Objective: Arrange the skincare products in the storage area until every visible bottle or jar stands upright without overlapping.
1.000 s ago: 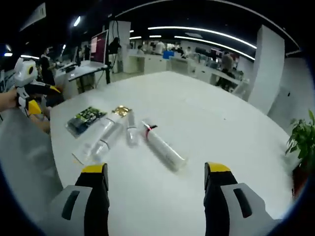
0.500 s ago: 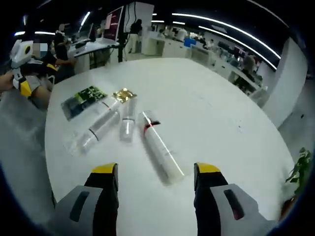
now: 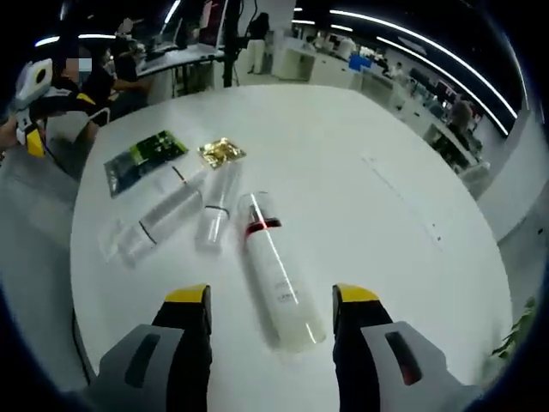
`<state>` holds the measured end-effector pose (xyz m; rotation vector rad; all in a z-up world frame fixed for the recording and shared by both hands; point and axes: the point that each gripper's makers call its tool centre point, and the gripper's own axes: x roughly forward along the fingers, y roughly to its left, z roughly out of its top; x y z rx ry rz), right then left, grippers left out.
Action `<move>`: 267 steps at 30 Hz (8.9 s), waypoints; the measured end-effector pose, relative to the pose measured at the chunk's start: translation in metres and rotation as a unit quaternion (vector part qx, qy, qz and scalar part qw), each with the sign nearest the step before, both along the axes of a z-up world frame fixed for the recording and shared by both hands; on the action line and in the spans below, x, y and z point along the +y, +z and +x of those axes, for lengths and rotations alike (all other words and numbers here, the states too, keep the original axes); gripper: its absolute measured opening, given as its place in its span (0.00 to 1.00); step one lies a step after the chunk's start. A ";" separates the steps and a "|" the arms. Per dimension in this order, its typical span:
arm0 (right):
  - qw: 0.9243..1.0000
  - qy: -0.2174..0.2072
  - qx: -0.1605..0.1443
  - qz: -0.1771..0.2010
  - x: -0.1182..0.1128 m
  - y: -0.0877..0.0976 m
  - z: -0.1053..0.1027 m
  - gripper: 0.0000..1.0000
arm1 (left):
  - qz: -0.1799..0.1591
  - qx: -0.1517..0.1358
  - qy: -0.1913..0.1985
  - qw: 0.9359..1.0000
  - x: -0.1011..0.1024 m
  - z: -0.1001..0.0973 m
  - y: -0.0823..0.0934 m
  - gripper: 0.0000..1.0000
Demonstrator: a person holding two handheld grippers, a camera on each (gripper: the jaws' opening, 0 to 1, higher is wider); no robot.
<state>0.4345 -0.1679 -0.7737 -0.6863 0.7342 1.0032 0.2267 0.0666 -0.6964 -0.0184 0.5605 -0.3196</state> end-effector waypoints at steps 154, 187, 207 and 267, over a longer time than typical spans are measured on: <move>0.954 -0.052 -0.117 0.270 0.063 0.136 -0.151 0.26 | -0.272 -0.022 -0.114 0.955 -0.174 0.054 0.093 0.66; 0.950 -0.077 -0.130 0.275 0.058 0.133 -0.157 0.26 | -0.260 -0.010 -0.140 0.955 -0.185 0.067 0.072 0.42; 0.937 -0.109 -0.102 0.316 0.045 0.130 -0.154 0.28 | -0.245 -0.030 -0.190 0.950 -0.203 0.075 0.079 0.25; 0.940 0.129 -0.033 0.314 0.005 0.066 -0.141 0.31 | -0.128 -0.055 -0.536 0.833 -0.298 0.056 0.031 0.26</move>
